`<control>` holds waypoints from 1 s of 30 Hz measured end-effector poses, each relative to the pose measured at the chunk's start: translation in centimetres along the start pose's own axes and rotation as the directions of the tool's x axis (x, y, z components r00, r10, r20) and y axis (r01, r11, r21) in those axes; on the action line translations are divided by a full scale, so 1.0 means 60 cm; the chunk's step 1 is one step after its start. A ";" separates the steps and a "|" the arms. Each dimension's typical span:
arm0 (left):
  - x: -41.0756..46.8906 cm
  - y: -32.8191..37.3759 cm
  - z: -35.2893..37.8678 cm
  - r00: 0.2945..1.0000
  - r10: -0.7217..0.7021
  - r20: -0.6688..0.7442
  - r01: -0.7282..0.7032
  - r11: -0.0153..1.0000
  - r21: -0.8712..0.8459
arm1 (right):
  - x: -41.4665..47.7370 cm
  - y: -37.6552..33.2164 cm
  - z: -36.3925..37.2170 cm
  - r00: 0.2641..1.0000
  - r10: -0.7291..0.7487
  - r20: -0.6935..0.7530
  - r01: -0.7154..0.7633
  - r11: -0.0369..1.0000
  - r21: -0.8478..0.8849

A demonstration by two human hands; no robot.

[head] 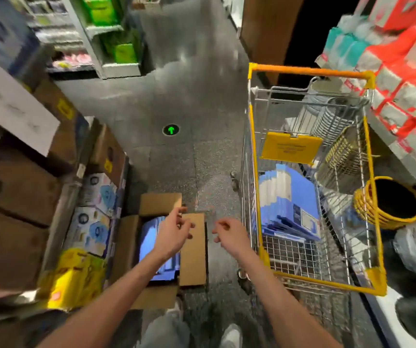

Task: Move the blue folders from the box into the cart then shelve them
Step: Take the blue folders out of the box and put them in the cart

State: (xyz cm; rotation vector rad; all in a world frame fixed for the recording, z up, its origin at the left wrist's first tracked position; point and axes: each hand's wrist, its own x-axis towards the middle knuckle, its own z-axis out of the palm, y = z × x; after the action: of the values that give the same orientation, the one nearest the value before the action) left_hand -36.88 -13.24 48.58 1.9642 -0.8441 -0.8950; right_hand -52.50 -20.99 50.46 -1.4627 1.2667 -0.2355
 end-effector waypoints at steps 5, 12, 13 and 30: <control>-0.014 -0.123 -0.119 0.990 -0.131 -0.060 0.131 0.991 -0.001 | 0.014 -0.023 0.155 0.989 0.039 0.144 -0.024 0.995 -0.101; 0.031 -0.334 -0.265 0.941 -0.335 -0.045 0.335 0.942 -0.011 | 0.077 -0.021 0.409 0.963 0.168 0.210 -0.121 0.968 -0.221; 0.042 -0.362 -0.283 0.935 -0.354 -0.033 0.354 0.935 -0.010 | 0.087 -0.018 0.443 0.958 0.182 0.221 -0.129 0.964 -0.233; 0.221 -0.657 -0.248 0.757 -0.647 0.093 0.653 0.743 -0.143 | 0.292 0.179 0.652 0.851 0.514 0.107 -0.501 0.856 -0.126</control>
State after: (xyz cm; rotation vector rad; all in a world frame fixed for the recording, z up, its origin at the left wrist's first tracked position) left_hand -8.48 -0.13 17.40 2.1174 -0.0500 -1.3529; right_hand -22.93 -9.34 19.70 -1.1432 1.5165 0.2814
